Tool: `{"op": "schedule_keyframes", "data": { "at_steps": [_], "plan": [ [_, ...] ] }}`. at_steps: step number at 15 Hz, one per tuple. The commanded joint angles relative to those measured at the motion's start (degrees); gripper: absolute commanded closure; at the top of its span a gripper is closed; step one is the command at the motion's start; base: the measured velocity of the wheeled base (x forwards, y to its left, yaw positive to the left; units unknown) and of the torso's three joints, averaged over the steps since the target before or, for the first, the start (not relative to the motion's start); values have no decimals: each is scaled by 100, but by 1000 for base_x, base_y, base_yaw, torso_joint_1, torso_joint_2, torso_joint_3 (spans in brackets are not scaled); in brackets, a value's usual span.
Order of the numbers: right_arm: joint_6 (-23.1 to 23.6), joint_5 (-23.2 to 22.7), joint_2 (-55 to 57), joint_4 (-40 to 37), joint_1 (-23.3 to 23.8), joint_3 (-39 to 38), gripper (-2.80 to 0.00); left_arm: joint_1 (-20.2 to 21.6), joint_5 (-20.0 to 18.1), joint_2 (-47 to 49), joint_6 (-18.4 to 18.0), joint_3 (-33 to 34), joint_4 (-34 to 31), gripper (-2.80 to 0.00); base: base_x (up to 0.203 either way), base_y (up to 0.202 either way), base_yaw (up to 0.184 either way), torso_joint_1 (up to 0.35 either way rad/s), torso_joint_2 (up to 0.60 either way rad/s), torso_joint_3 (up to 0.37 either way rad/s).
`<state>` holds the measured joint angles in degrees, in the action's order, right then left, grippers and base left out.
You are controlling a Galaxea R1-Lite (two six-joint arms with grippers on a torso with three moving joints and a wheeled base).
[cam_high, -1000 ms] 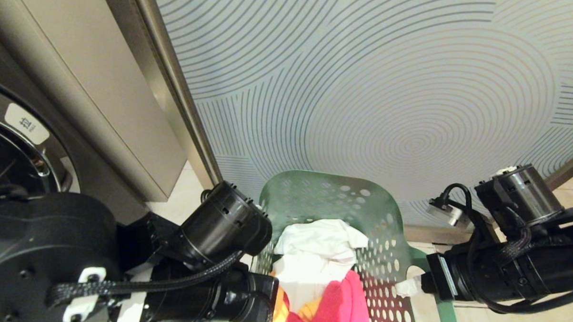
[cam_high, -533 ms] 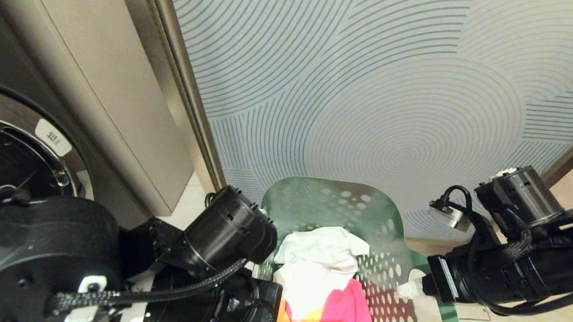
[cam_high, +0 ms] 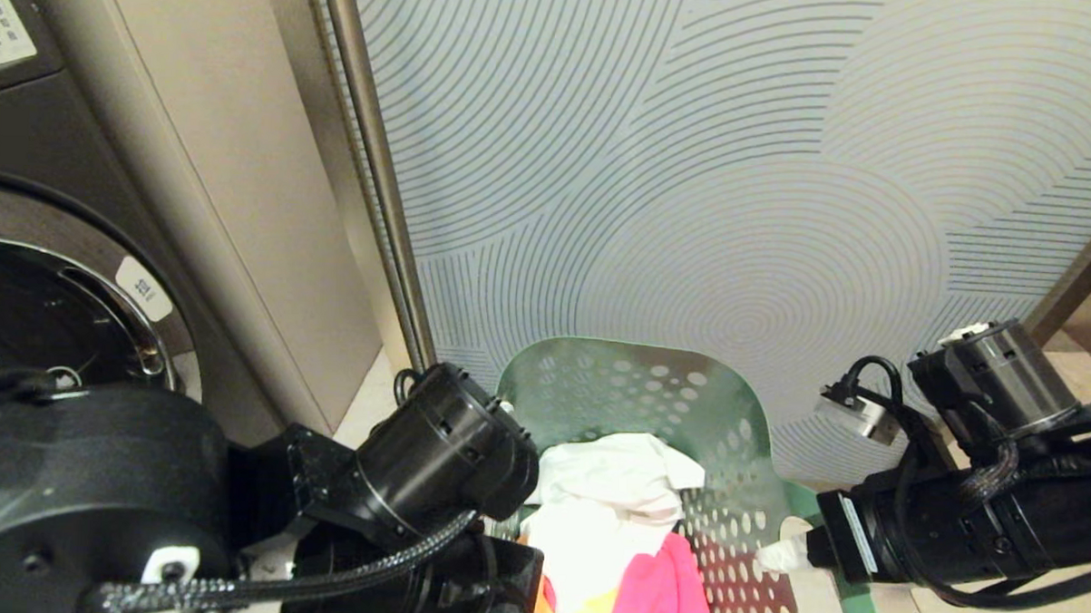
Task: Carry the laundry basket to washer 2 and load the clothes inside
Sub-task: Pick up the clothes basket and put it beside the washing machine
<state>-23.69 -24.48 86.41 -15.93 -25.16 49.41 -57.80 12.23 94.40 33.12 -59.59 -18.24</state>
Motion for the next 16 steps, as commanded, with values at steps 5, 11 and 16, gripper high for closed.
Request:
{"op": "schedule_keyframes", "data": {
  "at_steps": [5,11,16],
  "plan": [
    [-5,-13,8,-6,-6,-10,0,-39,34,8,28,17,5,0,0,0,0,1,1,18],
    [5,-4,-36,-6,-6,-63,0,-48,34,8,28,28,-21,0,0,0,0,1,4,80],
    [15,3,-96,-6,1,-124,0,-107,39,34,28,46,-16,0,0,0,0,1,3,198]
  ]
}}
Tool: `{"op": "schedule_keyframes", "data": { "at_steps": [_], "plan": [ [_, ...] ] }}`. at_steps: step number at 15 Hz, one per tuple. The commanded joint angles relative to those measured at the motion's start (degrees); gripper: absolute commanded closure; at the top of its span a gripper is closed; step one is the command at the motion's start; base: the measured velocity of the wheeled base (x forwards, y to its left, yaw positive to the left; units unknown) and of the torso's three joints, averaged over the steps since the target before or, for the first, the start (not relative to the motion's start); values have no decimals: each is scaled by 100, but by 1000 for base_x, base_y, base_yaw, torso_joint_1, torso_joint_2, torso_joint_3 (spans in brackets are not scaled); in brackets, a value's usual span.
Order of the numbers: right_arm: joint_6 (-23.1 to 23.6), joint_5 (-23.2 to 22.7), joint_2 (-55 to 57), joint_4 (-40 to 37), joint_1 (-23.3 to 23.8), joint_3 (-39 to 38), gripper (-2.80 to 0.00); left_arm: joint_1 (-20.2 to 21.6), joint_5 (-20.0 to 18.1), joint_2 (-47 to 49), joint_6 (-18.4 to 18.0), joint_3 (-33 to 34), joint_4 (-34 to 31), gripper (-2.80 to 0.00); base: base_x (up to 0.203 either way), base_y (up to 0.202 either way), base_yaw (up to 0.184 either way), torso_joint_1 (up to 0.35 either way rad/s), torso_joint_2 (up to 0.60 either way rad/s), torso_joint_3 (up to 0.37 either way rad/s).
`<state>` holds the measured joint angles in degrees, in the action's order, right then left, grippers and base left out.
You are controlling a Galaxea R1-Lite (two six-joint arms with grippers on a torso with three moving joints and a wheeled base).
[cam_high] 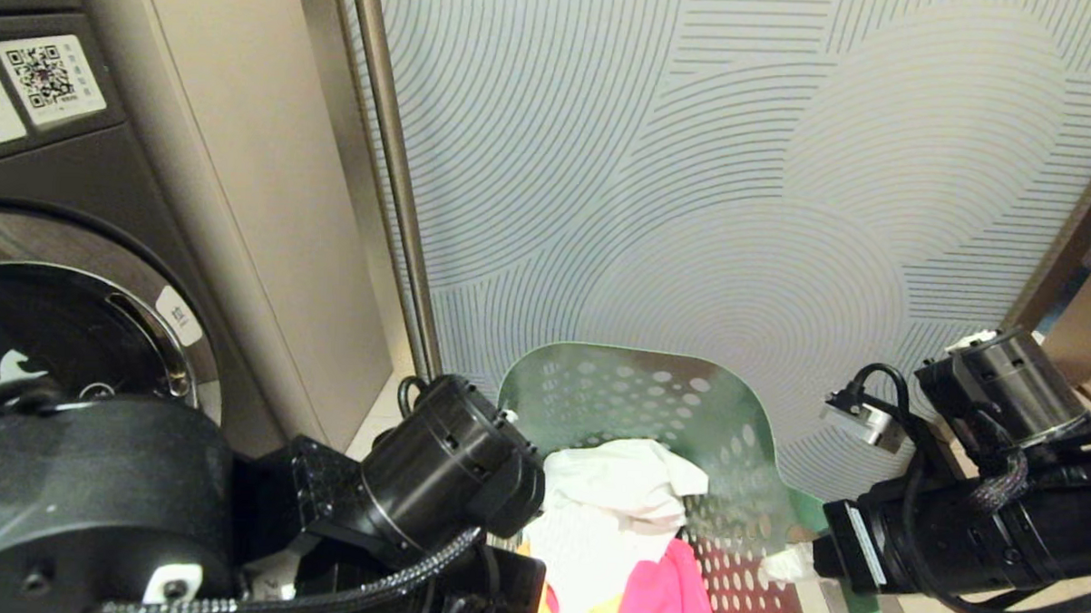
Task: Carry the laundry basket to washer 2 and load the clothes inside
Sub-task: Pick up the clothes basket and put it beside the washing machine
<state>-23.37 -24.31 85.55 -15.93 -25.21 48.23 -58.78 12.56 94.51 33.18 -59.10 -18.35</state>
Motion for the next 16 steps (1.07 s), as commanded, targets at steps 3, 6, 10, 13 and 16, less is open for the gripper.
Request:
{"op": "schedule_keyframes", "data": {
  "at_steps": [3,6,10,13,16],
  "plan": [
    [-25,-4,-27,0,13,-23,0,-19,96,24,21,29,14,0,0,0,0,1,-1,112],
    [-19,94,-14,-6,7,-24,0,-19,108,6,21,119,15,0,0,0,0,2,0,21],
    [-19,102,-12,-1,7,-33,0,-19,133,-3,30,294,59,0,-3,-3,59,0,2,2],
    [-19,102,-21,2,7,-114,0,-19,133,14,30,294,77,0,-1,-7,176,1,1,3],
    [-10,93,-12,2,7,-138,0,-19,126,8,39,294,77,0,2,-8,173,0,5,3]
  ]
}}
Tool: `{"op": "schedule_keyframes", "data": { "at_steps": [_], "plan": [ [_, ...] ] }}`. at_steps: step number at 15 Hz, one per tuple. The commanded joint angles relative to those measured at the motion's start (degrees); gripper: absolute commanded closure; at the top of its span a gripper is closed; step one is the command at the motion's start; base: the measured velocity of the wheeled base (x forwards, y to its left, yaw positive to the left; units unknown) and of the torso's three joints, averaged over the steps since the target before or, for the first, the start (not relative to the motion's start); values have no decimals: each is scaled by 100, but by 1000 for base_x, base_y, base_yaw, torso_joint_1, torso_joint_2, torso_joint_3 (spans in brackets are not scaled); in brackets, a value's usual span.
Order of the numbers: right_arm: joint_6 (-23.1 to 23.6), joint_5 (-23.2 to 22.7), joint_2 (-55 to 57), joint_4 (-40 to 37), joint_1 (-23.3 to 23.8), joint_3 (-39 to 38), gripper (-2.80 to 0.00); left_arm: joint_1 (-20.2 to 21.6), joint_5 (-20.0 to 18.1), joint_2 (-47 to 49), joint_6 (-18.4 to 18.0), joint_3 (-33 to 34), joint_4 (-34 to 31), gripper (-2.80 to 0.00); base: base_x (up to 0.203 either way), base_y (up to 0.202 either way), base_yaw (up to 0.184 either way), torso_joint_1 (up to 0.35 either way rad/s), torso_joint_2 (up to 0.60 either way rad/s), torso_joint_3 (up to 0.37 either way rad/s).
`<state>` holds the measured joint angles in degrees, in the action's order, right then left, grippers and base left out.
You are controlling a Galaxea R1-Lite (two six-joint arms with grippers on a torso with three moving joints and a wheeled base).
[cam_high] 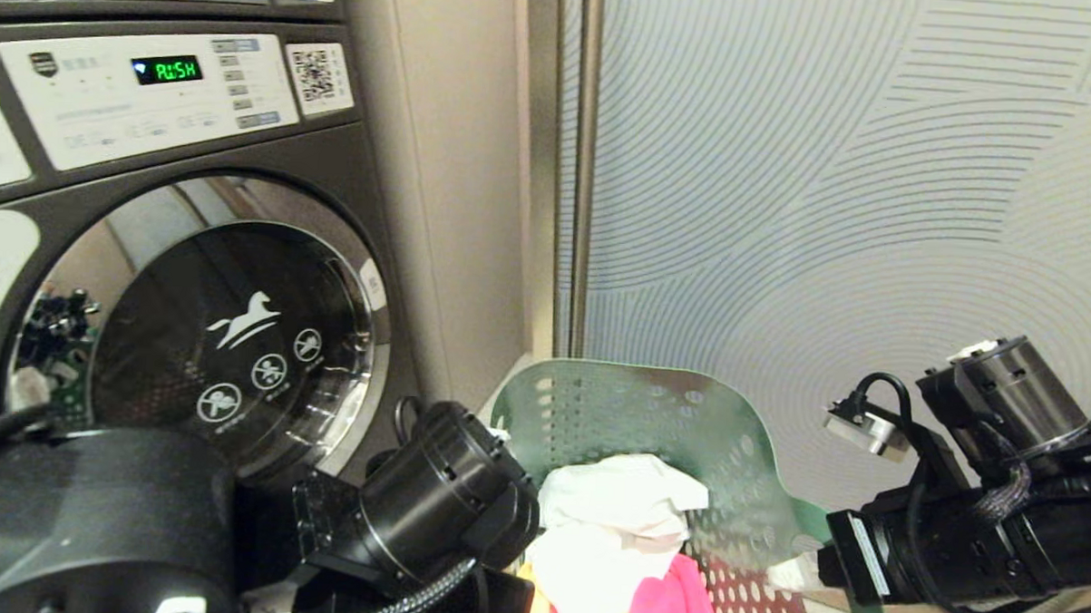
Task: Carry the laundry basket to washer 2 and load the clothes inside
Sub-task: Pick up the clothes basket and put it beside the washing machine
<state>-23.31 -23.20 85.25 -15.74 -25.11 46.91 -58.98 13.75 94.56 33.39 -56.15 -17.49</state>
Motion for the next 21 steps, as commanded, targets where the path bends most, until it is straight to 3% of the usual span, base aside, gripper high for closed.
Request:
{"op": "schedule_keyframes", "data": {
  "at_steps": [1,21],
  "plan": [
    [-16,-17,14,-17,-2,2,0,0,5,0,27,8,-17,0,4,-9,177,7,-2,-1],
    [-7,-18,-8,-17,-2,-33,0,0,14,-157,62,166,-15,0,2,-9,175,3,3,3]
  ]
}}
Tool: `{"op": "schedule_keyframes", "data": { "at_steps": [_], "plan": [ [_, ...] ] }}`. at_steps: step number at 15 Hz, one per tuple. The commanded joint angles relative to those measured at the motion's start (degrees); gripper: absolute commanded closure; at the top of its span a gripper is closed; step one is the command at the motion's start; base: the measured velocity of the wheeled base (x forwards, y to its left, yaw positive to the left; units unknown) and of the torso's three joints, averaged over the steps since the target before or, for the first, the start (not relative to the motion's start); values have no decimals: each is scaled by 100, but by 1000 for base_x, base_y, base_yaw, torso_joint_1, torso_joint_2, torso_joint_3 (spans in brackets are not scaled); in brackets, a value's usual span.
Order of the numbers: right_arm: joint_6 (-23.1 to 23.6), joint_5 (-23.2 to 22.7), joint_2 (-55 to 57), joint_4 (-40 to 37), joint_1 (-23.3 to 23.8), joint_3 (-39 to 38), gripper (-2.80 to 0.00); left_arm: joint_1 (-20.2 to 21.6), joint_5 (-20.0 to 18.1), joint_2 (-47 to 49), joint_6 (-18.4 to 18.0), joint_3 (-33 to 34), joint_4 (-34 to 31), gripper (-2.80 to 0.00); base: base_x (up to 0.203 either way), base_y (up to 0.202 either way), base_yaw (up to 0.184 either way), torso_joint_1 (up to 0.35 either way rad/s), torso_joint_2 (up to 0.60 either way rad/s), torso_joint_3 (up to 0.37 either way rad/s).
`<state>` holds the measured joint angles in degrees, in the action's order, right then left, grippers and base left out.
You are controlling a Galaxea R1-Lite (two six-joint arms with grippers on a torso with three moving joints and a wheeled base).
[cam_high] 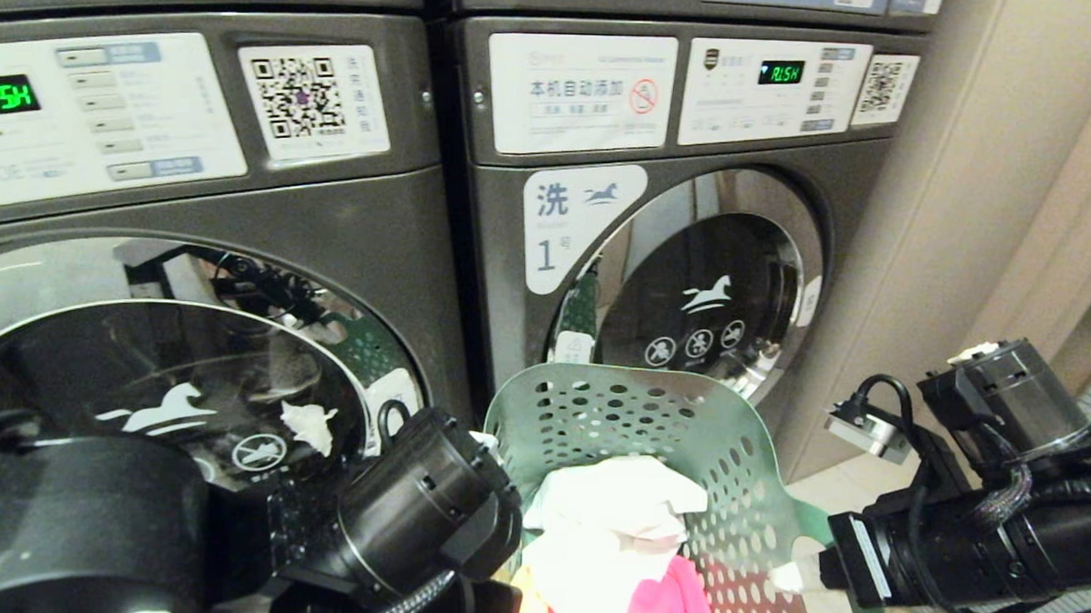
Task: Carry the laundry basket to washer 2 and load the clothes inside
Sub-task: Pick up the clothes basket and put it beside the washing machine
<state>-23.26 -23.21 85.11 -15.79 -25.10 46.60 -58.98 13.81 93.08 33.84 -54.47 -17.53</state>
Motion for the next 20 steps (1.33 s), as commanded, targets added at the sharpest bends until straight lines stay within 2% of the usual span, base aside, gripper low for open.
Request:
{"op": "schedule_keyframes", "data": {
  "at_steps": [1,13,20],
  "plan": [
    [-18,-17,5,-12,-4,-2,0,0,23,-9,17,-2,-5,0,2,-11,172,6,2,6],
    [-3,-17,5,-3,-11,-20,0,0,43,35,26,-2,-5,0,2,-7,166,3,3,2],
    [-3,-8,5,-3,-4,-64,0,0,43,18,26,6,-5,0,0,0,10,0,1,1]
  ]
}}
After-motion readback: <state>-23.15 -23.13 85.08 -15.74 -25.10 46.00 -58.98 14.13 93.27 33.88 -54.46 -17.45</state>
